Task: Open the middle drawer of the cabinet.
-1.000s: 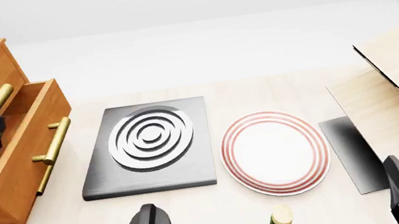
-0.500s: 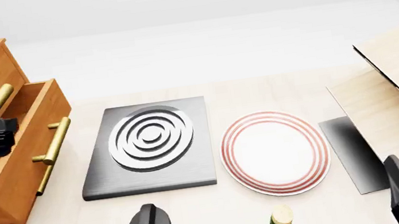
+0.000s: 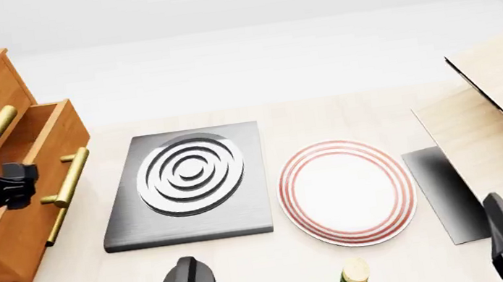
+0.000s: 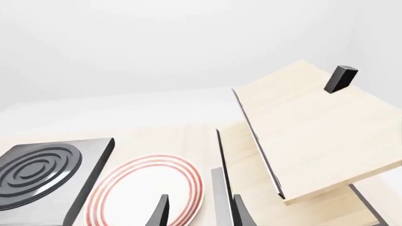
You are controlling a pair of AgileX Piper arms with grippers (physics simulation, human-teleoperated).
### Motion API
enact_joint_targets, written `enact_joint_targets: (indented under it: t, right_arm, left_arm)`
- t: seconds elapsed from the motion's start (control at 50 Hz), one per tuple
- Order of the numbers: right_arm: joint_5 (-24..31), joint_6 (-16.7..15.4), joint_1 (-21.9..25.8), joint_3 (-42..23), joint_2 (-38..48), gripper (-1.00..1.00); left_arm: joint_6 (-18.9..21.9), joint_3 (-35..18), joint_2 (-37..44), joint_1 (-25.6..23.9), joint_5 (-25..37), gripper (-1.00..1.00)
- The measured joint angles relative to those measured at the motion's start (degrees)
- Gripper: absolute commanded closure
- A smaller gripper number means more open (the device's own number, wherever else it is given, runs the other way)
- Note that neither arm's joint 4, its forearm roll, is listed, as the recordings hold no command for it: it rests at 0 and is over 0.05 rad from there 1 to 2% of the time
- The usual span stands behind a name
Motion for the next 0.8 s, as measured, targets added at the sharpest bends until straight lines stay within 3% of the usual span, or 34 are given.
enact_joint_targets:
  t: [0.38, 0.8]
  right_arm:
    - [2.59, -0.1, 0.01, -0.05, -2.6, -1.0]
    - [2.41, -0.1, -0.09, -0.02, -2.25, -1.0]
  left_arm:
    - [-0.98, 3.15, -2.47, 1.4, 0.95, -1.0]
    - [-0.98, 4.0, 0.1, 2.23, -1.11, -1.0]
